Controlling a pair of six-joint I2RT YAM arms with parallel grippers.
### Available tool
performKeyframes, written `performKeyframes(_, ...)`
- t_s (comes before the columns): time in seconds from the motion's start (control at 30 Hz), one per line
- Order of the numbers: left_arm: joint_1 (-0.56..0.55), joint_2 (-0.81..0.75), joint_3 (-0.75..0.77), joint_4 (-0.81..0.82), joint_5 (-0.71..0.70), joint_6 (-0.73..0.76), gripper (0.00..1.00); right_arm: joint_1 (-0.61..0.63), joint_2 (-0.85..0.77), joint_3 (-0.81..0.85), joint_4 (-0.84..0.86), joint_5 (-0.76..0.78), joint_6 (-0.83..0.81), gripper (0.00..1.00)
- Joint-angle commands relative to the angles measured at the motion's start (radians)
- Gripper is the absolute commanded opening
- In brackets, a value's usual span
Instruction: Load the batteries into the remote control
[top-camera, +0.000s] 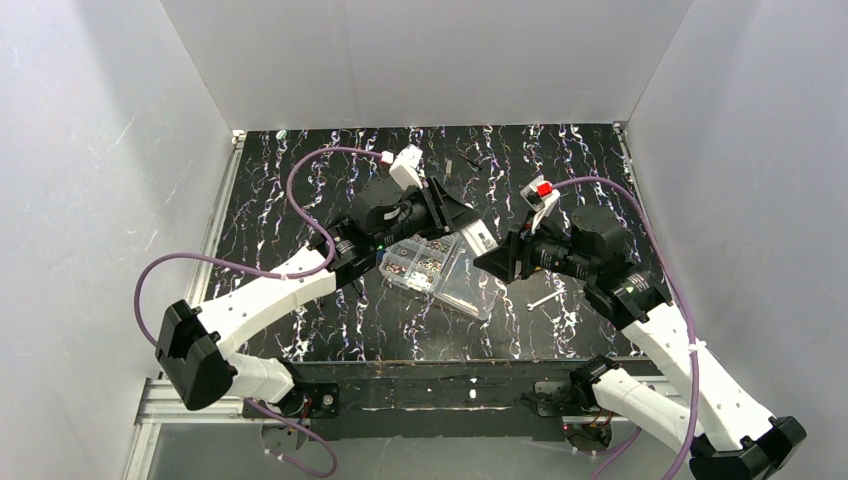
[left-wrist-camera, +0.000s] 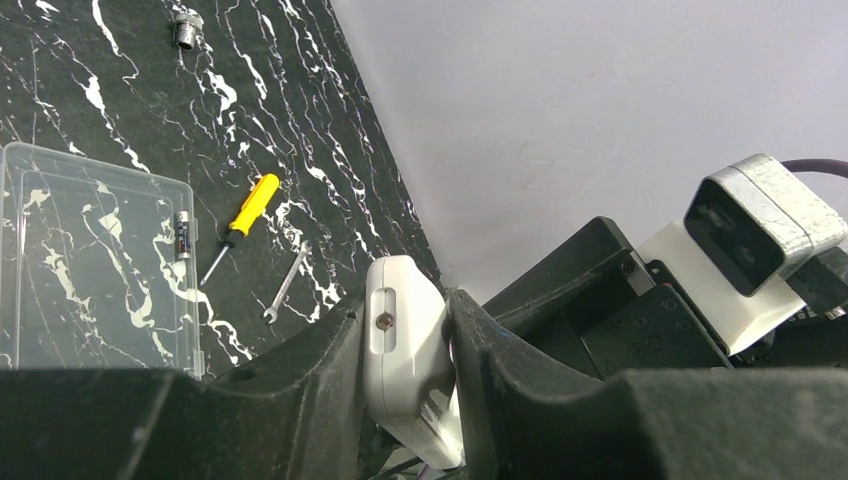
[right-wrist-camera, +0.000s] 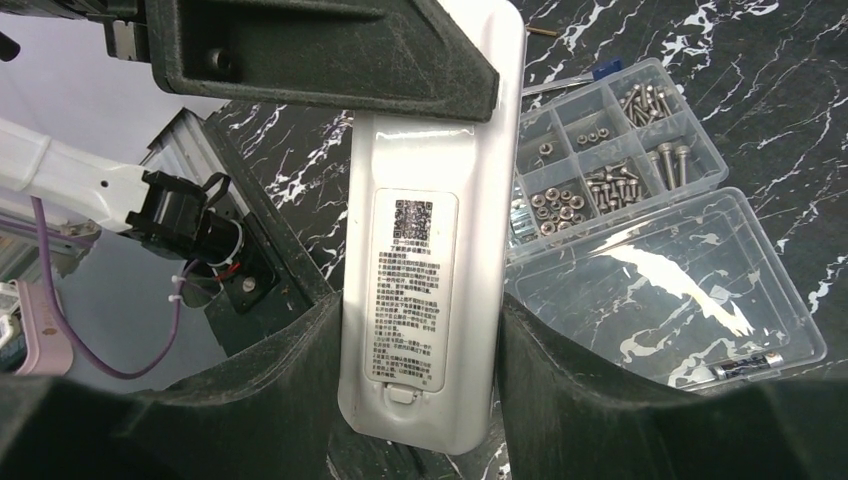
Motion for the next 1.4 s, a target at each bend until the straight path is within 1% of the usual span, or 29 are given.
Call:
performKeyframes(0.0, -0.001, 0.010, 0.048, 0.036, 0.061, -0.004, 0.36, -0.003, -0.019, 0.059, 0.029, 0.021, -0.031, 0.01)
performKeyframes(0.27, -0.001, 0.015, 0.050, 0.048, 0.078, -0.014, 0.36, -0.004, -0.020, 0.061, 0.023, 0.031, -0.038, 0.01)
performKeyframes(0.37, -0.002, 0.014, 0.050, 0.043, 0.077, -0.014, 0.34, -0.002, -0.022, 0.060, 0.022, 0.032, -0.039, 0.01)
performKeyframes(0.47, -0.002, 0.015, 0.050, 0.049, 0.078, -0.016, 0.25, -0.003, -0.024, 0.057, 0.021, 0.035, -0.039, 0.01)
performKeyframes(0.53, -0.001, 0.017, 0.052, 0.048, 0.075, -0.017, 0.15, -0.003, -0.026, 0.057, 0.019, 0.039, -0.043, 0.01)
performKeyframes(0.57, -0.001, 0.018, 0.055, 0.043, 0.074, -0.017, 0.08, -0.003, -0.027, 0.056, 0.020, 0.040, -0.046, 0.01)
performKeyframes(0.6, -0.001, 0.018, 0.056, 0.035, 0.071, -0.017, 0.04, -0.002, -0.030, 0.054, 0.023, 0.037, -0.055, 0.01)
performKeyframes(0.63, -0.001, 0.018, 0.056, 0.031, 0.067, -0.017, 0.00, -0.003, -0.035, 0.049, 0.029, 0.029, -0.068, 0.01)
performKeyframes(0.67, -0.001, 0.015, 0.052, 0.031, 0.060, -0.017, 0.00, -0.002, -0.041, 0.043, 0.039, 0.025, -0.079, 0.02)
performKeyframes(0.7, 0.000, 0.011, 0.045, 0.038, 0.050, -0.020, 0.00, -0.002, -0.049, 0.037, 0.050, 0.025, -0.089, 0.05)
performKeyframes(0.77, 0.000, -0.001, 0.024, 0.061, 0.025, -0.027, 0.00, -0.003, -0.076, 0.015, 0.082, 0.033, -0.107, 0.20)
performKeyframes(0.8, 0.000, -0.006, 0.014, 0.076, 0.015, -0.025, 0.00, -0.002, -0.091, 0.004, 0.099, 0.044, -0.113, 0.28)
performKeyframes(0.9, 0.001, -0.018, -0.011, 0.103, 0.010, -0.004, 0.00, -0.002, -0.147, -0.038, 0.159, 0.096, -0.125, 0.59)
performKeyframes(0.93, 0.001, -0.021, -0.015, 0.105, 0.014, 0.005, 0.00, -0.002, -0.165, -0.055, 0.177, 0.112, -0.127, 0.68)
performKeyframes(0.97, 0.001, -0.023, -0.015, 0.107, 0.024, 0.015, 0.00, -0.002, -0.183, -0.068, 0.189, 0.133, -0.131, 0.73)
performKeyframes(1.03, 0.005, -0.023, -0.008, 0.106, 0.059, 0.042, 0.00, -0.002, -0.209, -0.079, 0.201, 0.168, -0.140, 0.77)
performKeyframes(1.1, 0.009, -0.025, -0.006, 0.112, 0.089, 0.072, 0.00, -0.002, -0.229, -0.079, 0.195, 0.181, -0.152, 0.79)
performKeyframes(1.17, 0.012, -0.034, -0.025, 0.129, 0.087, 0.090, 0.00, -0.003, -0.245, -0.079, 0.186, 0.185, -0.162, 0.80)
performKeyframes(1.2, 0.024, -0.053, -0.075, 0.191, 0.056, 0.090, 0.00, -0.002, -0.274, -0.093, 0.195, 0.201, -0.168, 0.81)
performKeyframes(1.27, 0.041, -0.057, -0.092, 0.219, 0.075, 0.090, 0.00, -0.002, -0.304, -0.108, 0.208, 0.229, -0.168, 0.81)
performKeyframes(1.37, 0.071, -0.059, -0.100, 0.253, 0.144, 0.085, 0.00, -0.002, -0.331, -0.125, 0.208, 0.277, -0.173, 0.80)
